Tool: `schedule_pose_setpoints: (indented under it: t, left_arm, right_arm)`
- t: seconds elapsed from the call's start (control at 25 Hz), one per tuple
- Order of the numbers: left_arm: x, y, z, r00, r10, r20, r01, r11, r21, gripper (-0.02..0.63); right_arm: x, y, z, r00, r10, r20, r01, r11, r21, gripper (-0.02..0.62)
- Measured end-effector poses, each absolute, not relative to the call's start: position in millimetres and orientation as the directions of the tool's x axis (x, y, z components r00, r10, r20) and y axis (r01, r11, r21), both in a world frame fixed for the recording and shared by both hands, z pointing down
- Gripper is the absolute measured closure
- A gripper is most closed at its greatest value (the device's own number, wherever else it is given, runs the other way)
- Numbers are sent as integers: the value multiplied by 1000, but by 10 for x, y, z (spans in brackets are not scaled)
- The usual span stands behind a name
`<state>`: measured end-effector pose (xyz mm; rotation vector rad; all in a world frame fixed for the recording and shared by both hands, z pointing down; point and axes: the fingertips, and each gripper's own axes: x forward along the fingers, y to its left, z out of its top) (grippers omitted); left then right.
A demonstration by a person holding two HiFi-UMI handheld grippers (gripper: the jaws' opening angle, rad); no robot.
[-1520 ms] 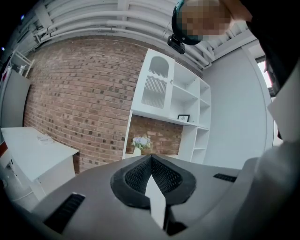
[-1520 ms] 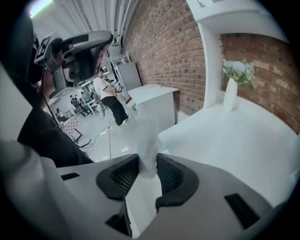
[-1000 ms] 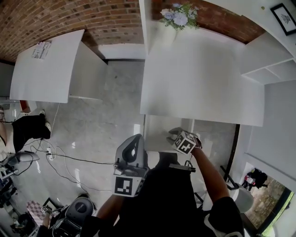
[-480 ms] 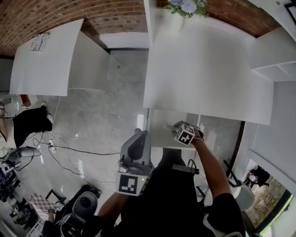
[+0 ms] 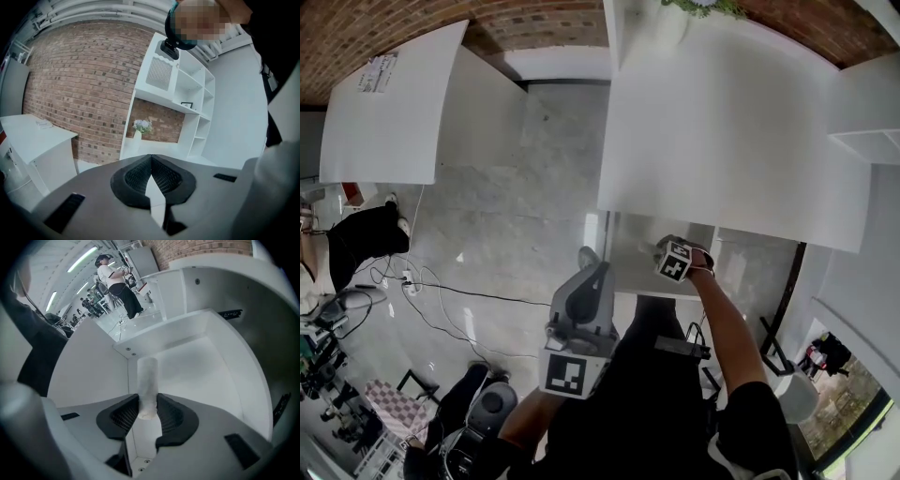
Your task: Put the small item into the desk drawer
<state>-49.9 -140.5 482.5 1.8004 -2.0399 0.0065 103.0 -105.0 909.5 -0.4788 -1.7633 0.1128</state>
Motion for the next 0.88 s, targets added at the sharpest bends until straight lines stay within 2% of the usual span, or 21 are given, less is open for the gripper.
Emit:
schedule_pose_setpoints:
  t: [0.88]
  left_arm:
    - [-641,-1405,5095,-75,-929,362,-940,187,286,583]
  right_arm:
    - [1084,-946,9727,-52,394,917,267,891,-368,457]
